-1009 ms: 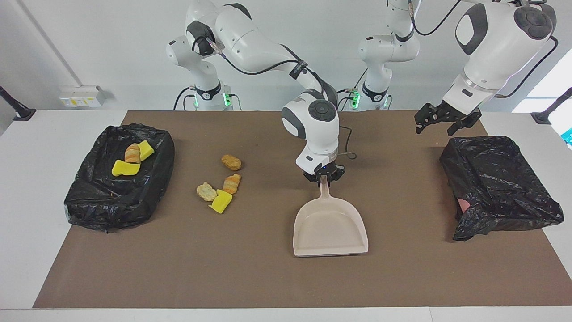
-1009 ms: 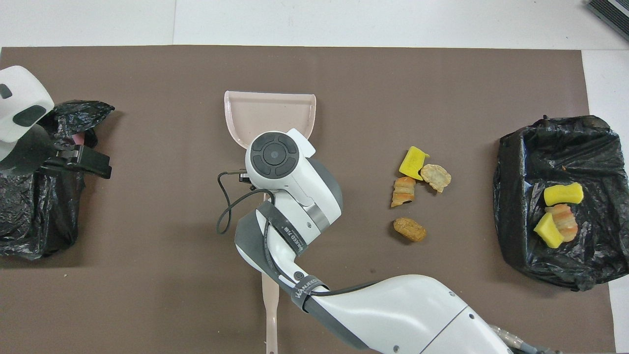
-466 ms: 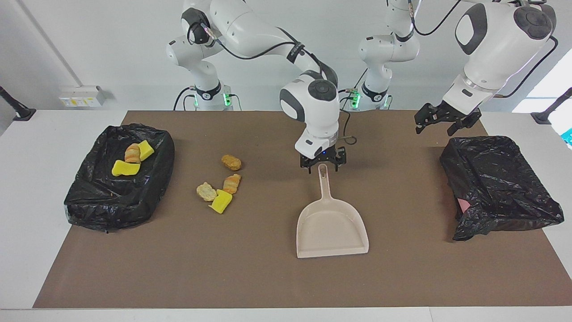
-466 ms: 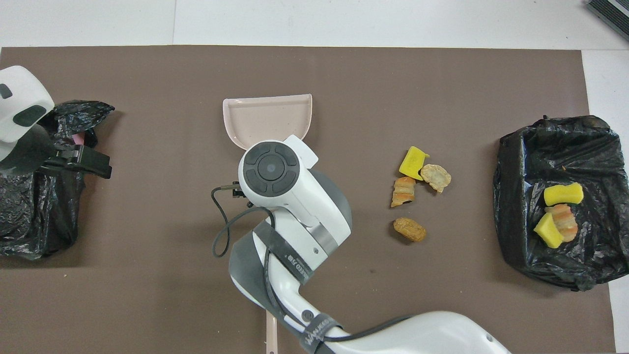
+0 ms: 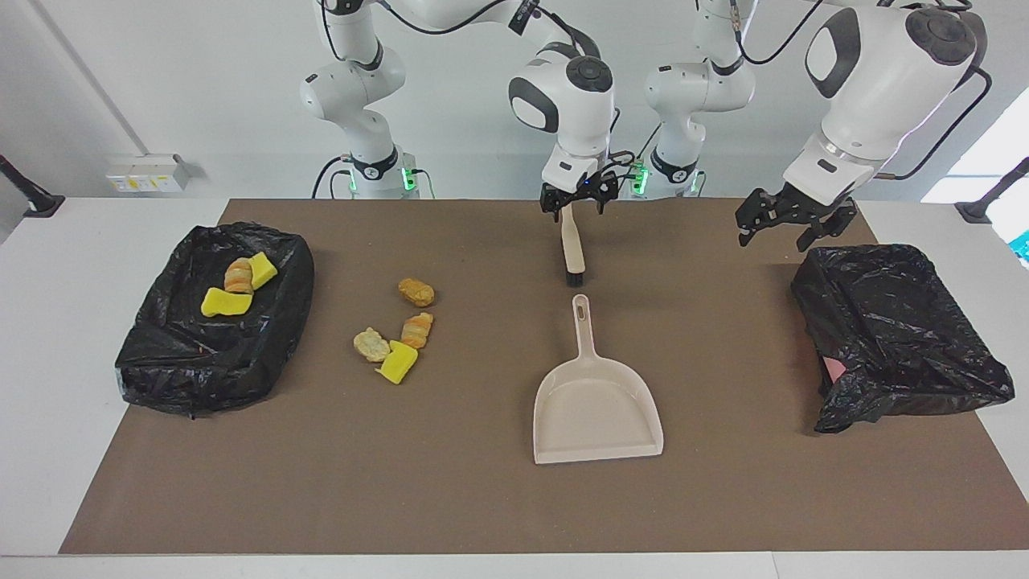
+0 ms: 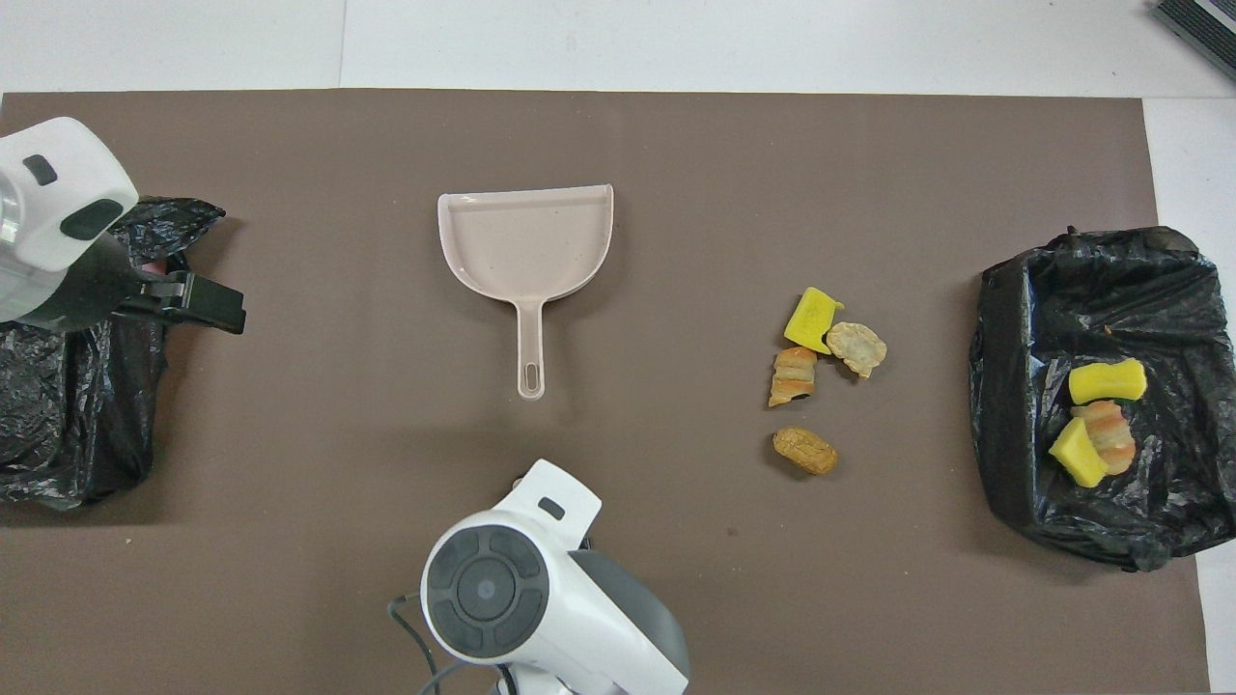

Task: Sweep and dump trash in bin

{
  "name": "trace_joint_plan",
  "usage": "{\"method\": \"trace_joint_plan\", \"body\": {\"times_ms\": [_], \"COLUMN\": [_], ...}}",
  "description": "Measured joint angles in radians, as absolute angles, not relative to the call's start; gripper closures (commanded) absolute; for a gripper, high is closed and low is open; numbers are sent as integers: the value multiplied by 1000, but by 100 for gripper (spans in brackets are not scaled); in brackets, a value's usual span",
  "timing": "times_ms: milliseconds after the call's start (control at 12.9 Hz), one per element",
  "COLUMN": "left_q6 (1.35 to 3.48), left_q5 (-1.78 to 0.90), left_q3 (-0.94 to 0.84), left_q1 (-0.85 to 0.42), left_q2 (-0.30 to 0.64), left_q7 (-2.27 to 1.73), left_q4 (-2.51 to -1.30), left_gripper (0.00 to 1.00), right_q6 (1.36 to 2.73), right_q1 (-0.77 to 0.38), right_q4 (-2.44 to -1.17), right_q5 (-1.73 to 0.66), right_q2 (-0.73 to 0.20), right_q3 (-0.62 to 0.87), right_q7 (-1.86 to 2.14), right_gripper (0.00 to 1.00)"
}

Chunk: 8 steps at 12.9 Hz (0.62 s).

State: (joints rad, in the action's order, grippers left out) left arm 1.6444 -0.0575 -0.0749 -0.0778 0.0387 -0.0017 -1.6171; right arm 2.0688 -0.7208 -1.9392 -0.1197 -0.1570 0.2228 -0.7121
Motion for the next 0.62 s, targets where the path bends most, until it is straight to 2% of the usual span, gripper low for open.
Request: {"method": "trace_joint_plan", "body": {"times_ms": [155,311,388,466,621], "left_q6": [1707,1781,1821,1855,1920], "left_q5": [-62,-63,-63,-62,-53], "left_q3": [-78,-80,-81,-83,-84], "left_q1": [-123,-187,-225,-255,-314], "left_q2": [64,110,136,160,214], "left_q7": [-61,-132,-179,-218,-287], "left_q4": [-1618,-1618,-1619,-1619,-1621], "left_gripper": [0,0,0,0,0], "right_q6": [2169,2274,2293,2296,2296], "right_q1": [-764,-800,-811,-817,-818], "right_q4": [-2073,-2153,-2167,-2170,-2173], "right_q5": [-136,-137,-137,-137,-138], "right_q2": [-127,-128,-127,-127,-124], "right_q3": [223,223,223,223,223], "right_q7": [-735,-771,-781,-783,-783], "right_gripper": [0,0,7,24,37]}}
